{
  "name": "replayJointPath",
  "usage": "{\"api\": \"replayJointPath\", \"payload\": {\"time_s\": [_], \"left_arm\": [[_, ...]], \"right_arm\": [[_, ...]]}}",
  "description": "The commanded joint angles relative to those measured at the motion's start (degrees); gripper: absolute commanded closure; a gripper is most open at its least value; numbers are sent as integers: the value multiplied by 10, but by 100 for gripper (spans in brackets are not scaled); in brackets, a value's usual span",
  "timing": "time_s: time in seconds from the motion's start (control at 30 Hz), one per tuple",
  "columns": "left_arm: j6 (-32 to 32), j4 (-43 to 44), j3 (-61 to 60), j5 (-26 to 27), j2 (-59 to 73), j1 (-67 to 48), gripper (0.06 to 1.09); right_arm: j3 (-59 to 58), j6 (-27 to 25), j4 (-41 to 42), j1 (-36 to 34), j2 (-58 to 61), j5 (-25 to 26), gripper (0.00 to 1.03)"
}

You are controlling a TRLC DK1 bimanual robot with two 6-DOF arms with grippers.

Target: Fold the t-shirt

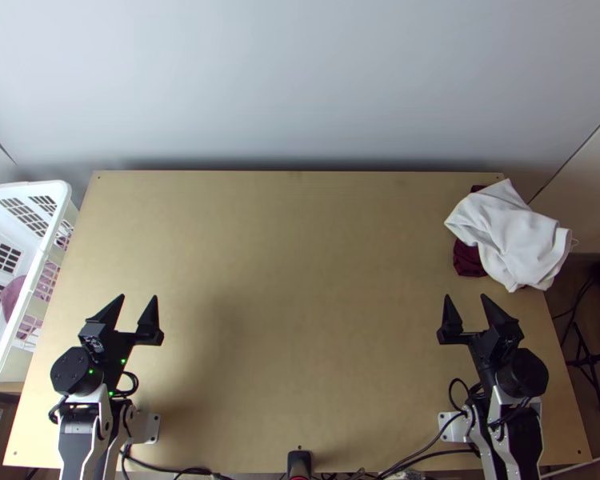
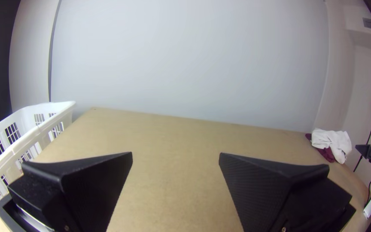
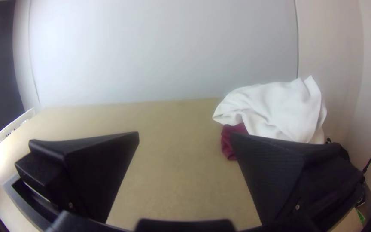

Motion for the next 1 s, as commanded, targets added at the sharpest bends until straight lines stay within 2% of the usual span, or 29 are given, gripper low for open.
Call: {"api": "replayJointPath", "payload": {"time_s": [0.0,0.63,0.73,0.97], "left_arm": [[0,0,0,0,0,0,10],[0,0,0,0,0,0,10],[-23,0,0,0,0,-7,10],[-23,0,0,0,-1,-6,10]], "right_arm": [[0,0,0,0,1,0,4],[0,0,0,1,0,0,4],[0,0,0,0,0,0,4],[0,0,0,0,1,1,4]]}}
